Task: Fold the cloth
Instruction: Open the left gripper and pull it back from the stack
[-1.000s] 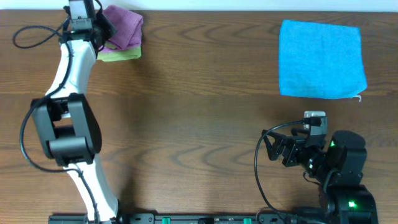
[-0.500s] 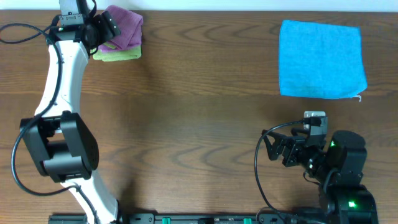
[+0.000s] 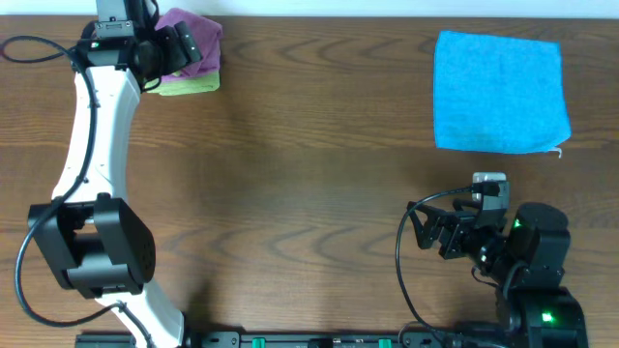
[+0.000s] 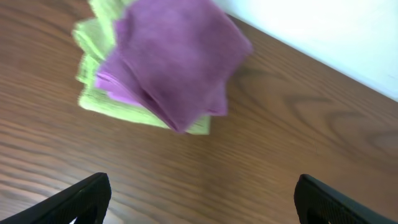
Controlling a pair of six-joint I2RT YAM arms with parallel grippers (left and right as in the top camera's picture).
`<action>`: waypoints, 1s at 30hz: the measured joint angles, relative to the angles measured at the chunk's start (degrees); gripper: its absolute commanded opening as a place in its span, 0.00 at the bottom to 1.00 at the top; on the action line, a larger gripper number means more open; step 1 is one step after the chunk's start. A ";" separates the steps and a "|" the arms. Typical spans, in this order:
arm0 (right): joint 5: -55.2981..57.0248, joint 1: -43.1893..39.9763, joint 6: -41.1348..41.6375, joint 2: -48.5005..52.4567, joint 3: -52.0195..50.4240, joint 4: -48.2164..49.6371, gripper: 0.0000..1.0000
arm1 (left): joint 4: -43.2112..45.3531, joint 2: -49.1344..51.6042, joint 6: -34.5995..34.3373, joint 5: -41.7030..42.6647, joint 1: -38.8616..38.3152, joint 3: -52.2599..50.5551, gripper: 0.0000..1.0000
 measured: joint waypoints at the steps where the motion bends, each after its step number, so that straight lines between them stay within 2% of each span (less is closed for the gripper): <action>1: 0.00 0.00 0.00 0.00 0.00 0.00 0.99 | -1.36 -0.42 0.11 0.70 -0.02 -0.02 0.95; 8: 0.00 0.00 0.00 0.00 0.00 0.00 0.99 | -15.08 -7.61 2.75 1.75 0.11 -0.02 0.95; 17: 0.00 0.00 0.00 0.00 0.00 0.00 0.99 | -29.20 -21.84 5.11 -6.29 0.76 0.00 0.95; 23: 0.00 0.00 0.00 0.00 0.00 0.00 0.99 | -30.99 -30.80 5.97 -10.38 0.76 -2.86 0.96; 30: 0.02 0.00 0.00 0.00 -0.02 -0.02 0.99 | -26.80 -42.64 6.14 -11.52 0.76 -17.11 0.96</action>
